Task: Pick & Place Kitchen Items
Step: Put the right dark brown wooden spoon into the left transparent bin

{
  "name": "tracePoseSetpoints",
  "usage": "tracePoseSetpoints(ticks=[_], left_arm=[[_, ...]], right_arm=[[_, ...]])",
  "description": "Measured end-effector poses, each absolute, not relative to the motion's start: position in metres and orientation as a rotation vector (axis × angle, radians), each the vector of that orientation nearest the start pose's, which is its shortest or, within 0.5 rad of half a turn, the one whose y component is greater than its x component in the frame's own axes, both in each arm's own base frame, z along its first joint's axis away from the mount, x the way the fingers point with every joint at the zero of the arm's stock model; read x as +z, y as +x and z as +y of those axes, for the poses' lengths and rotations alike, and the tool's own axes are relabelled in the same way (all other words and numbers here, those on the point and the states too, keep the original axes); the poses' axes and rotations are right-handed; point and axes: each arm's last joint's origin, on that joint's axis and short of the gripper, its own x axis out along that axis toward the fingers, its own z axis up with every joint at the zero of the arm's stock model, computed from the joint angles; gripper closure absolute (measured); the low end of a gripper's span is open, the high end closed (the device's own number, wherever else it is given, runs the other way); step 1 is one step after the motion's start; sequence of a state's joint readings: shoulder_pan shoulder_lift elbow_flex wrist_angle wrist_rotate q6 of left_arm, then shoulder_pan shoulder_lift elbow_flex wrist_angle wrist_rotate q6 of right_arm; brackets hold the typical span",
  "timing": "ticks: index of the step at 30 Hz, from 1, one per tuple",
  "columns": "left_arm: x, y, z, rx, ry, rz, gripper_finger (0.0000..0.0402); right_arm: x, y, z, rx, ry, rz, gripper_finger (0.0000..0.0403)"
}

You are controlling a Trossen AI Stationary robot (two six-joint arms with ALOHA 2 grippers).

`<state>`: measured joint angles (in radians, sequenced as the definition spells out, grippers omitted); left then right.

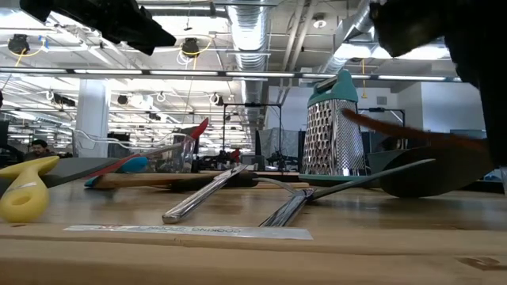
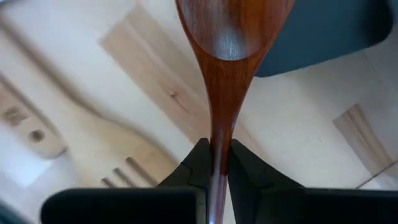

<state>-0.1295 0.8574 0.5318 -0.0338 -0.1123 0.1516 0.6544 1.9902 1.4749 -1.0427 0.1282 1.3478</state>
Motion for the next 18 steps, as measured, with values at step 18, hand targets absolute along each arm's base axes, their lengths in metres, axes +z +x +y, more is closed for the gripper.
tracePoseSetpoints(ticks=[18], left_arm=[[0.25, 0.189, -0.021, -0.047, 0.196, 0.328, 0.0398]], right_arm=[[0.305, 0.246, 0.191, -0.594, 0.172, 0.673, 0.0382]])
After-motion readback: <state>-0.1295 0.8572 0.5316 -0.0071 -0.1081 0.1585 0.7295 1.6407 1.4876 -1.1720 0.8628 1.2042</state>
